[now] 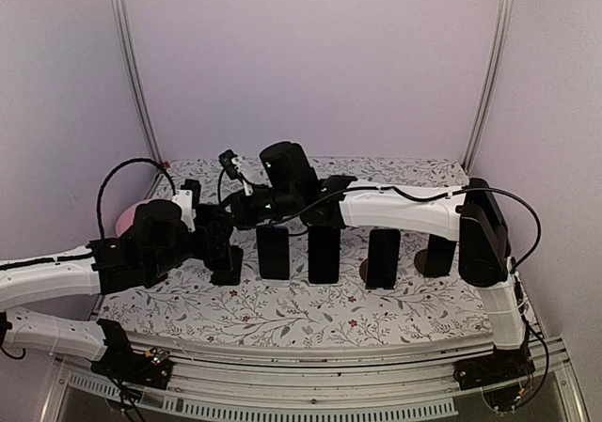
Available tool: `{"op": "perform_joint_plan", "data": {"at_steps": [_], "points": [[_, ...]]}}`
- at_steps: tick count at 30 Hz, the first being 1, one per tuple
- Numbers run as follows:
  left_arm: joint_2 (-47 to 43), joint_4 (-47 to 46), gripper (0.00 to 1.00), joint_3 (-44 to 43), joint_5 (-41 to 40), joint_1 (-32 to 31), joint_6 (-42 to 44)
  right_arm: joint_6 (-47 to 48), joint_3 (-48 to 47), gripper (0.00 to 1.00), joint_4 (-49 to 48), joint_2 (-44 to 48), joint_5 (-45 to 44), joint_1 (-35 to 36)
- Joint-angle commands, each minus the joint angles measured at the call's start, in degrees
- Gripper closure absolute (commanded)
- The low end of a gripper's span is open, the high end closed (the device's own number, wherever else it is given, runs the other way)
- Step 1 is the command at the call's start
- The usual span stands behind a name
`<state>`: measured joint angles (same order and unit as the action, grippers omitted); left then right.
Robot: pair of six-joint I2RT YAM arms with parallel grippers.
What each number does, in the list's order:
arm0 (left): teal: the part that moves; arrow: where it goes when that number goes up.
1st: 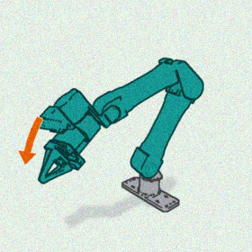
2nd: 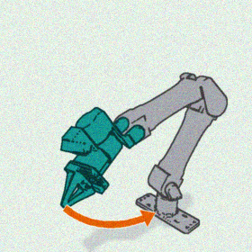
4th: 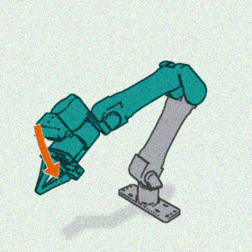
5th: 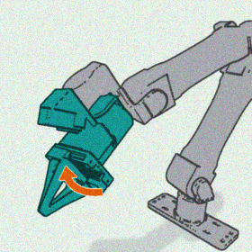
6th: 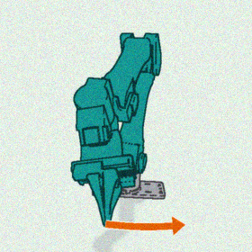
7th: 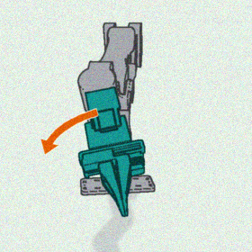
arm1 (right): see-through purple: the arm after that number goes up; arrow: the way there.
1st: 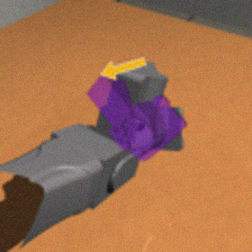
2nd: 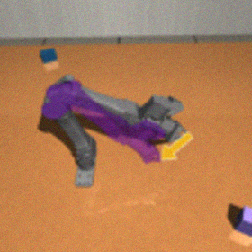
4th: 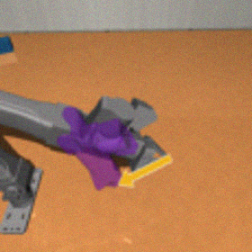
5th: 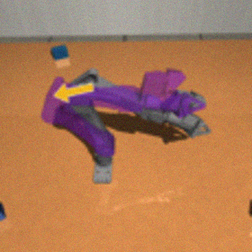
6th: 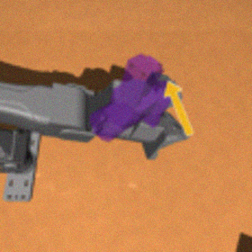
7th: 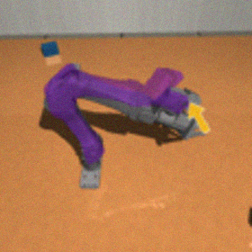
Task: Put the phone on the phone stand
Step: Pass from the right arm to the left
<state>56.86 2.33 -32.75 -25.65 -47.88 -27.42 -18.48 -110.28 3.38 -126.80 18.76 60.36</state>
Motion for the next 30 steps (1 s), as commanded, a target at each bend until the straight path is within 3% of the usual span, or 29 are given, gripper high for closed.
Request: {"op": "perform_joint_plan", "data": {"at_steps": [1,6,12,18,27,30], "points": [[-0.3,-1.2,0.24,-0.4,0.7,1.6,0.4,-0.5,0.5,0.98,-4.4,5.1,1.0,0.2],[0.3,-1.3,0.34,-0.5,2.2,2.7,0.9,-0.2,0.8,0.98,-4.6,5.1,1.7,0.2],[1.0,-2.6,0.53,0.2,2.9,2.8,1.2,0.0,2.2,0.94,-5.6,5.8,1.5,0.2],[0.5,-5.8,0.56,2.3,1.7,2.8,1.4,-0.3,3.1,0.59,-6.5,6.3,0.2,0.2],[-0.5,-13.2,0.56,7.2,-2.6,2.0,1.5,-1.8,9.6,0.35,-9.4,12.9,-6.8,-0.6],[-0.5,-16.9,0.56,9.5,-5.6,1.2,1.5,-2.7,15.3,0.17,-12.4,17.5,-9.5,-1.2]]}}
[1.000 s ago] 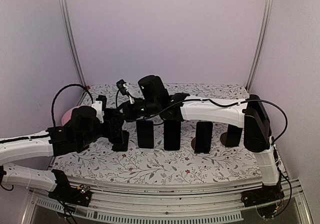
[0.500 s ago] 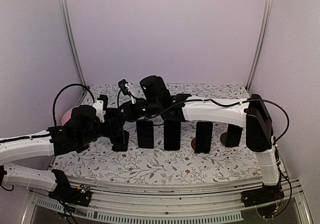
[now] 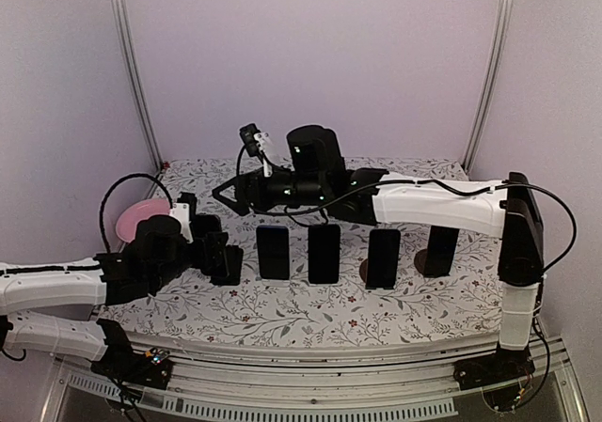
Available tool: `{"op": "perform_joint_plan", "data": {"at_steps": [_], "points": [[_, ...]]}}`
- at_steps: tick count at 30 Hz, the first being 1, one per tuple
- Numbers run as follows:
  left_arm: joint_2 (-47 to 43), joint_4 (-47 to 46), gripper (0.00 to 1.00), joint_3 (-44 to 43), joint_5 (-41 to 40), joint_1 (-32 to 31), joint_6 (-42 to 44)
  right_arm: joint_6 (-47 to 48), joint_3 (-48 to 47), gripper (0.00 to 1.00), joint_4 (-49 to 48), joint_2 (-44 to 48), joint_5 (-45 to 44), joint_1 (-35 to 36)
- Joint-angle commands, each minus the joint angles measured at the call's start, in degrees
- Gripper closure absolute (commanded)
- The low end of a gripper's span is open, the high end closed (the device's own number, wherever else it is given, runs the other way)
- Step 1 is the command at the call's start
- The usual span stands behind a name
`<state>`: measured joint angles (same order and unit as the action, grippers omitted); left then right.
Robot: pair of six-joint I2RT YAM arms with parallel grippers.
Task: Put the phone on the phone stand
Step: Pass from the right arm to the left, then place the phone on the phone stand.
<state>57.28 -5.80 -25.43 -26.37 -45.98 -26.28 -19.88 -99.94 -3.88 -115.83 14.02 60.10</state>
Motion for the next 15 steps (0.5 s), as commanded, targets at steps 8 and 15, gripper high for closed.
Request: {"op": "perform_joint_plan", "data": {"at_steps": [8,15], "points": [[2.0,-15.5,0.56,4.7,-11.4,-4.3,0.3,-2.2,15.6,0.01,-6.9,18.3,-12.0,-1.5],[7.8,-18.5,0.56,4.6,-17.9,-7.4,-1.8,-2.8,24.4,0.01,-8.8,28.8,-15.5,-1.5]]}}
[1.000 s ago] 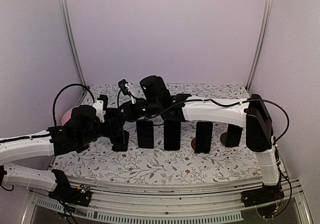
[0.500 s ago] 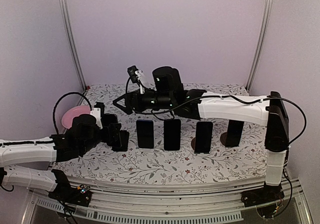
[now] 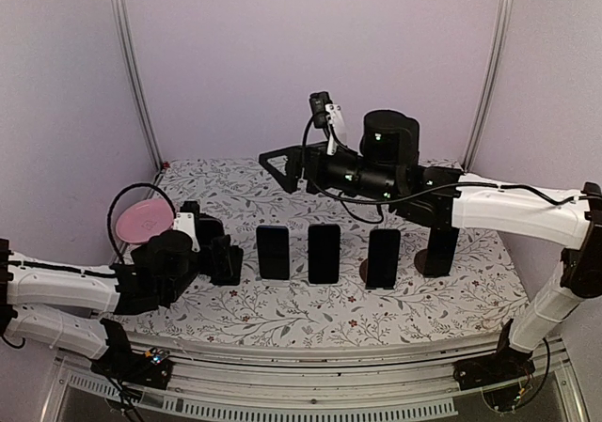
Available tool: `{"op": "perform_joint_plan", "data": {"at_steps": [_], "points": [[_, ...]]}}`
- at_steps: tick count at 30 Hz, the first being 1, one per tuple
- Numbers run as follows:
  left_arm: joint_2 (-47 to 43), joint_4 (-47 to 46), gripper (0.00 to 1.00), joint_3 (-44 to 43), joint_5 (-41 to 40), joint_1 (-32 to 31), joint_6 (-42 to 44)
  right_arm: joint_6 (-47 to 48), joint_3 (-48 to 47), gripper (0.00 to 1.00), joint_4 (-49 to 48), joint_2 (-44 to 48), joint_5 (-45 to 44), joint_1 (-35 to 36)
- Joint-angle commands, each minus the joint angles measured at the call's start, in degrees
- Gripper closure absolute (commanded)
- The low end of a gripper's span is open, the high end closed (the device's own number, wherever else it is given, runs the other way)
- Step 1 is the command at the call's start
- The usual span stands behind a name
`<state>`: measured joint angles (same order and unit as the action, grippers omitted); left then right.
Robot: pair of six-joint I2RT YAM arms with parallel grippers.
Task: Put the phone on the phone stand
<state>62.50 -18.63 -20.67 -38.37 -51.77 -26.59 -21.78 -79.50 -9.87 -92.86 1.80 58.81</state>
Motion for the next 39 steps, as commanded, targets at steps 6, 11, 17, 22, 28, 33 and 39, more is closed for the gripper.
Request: {"op": "perform_joint_plan", "data": {"at_steps": [6,11,17,22,28,33,39], "points": [[7.3,-7.4,0.55,-0.4,-8.9,-2.2,-2.5,-2.6,9.8,0.01,-3.9,12.9,-4.0,-0.2],[10.1,-9.4,0.54,-0.7,-8.7,-2.2,-2.8,-3.0,13.7,0.01,-3.8,16.1,-4.6,-0.1],[14.3,-9.8,0.54,-2.7,-9.5,-2.6,-3.4,-2.8,15.0,0.01,-3.8,17.6,-4.8,-0.1],[16.2,-9.8,0.55,-2.9,-10.5,-2.7,-4.8,-3.0,15.7,0.01,-3.8,18.0,-4.5,-0.1],[17.5,-8.6,0.55,-3.8,-11.2,-2.8,-6.1,-2.5,15.6,0.01,-3.8,17.9,-4.1,-0.1],[18.7,-8.4,0.52,-4.3,-10.9,-2.9,-6.5,-2.0,15.6,0.01,-3.8,17.7,-3.8,-0.1],[19.6,-8.1,0.38,-4.2,-10.1,-3.0,-6.8,-1.9,16.4,0.01,-4.0,18.0,-4.2,-0.1]]}}
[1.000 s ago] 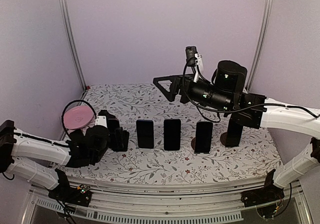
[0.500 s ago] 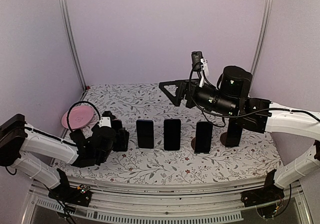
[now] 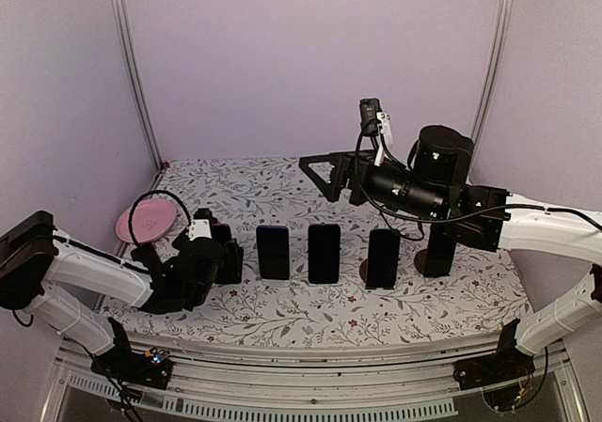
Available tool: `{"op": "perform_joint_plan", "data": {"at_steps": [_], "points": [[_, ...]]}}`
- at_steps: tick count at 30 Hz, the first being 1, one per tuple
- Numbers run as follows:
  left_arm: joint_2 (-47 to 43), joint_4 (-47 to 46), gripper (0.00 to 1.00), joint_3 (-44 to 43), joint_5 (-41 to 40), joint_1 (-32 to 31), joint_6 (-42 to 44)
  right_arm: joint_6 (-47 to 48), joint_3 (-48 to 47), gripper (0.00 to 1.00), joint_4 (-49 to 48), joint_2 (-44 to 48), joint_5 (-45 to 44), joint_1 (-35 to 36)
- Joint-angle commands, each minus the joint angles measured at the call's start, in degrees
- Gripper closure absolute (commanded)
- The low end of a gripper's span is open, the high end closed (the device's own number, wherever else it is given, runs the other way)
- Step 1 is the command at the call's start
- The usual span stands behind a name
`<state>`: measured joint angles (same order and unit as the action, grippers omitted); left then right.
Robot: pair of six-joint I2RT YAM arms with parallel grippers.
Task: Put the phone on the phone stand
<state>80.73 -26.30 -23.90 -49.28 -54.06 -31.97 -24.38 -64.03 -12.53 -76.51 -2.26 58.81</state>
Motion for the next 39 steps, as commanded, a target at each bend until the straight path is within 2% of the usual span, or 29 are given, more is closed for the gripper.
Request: {"op": "perform_joint_plan", "data": {"at_steps": [1,5,15,22,29,39], "points": [[1.4,-0.4,0.36,-1.0,1.0,-0.8,-1.4,0.7,1.1,0.01,-1.4,1.7,-0.1,-0.1],[1.2,-0.5,0.33,-0.8,1.6,-1.0,-0.9,0.7,1.4,0.01,-1.5,1.9,0.0,-0.2],[1.2,-1.0,0.33,0.0,3.0,-1.1,0.5,0.7,1.6,0.01,-1.8,1.9,0.2,-0.2],[0.9,-0.7,0.15,-0.2,3.0,-1.4,0.5,0.6,1.4,0.01,-1.8,1.6,0.3,-0.1],[0.0,-0.4,0.06,-0.2,3.5,-1.9,0.9,0.6,1.4,0.01,-1.8,1.5,0.2,-0.1],[-2.4,2.0,0.03,-0.9,4.4,-1.9,0.8,0.7,1.4,0.01,-1.0,1.5,-0.7,-0.1]]}}
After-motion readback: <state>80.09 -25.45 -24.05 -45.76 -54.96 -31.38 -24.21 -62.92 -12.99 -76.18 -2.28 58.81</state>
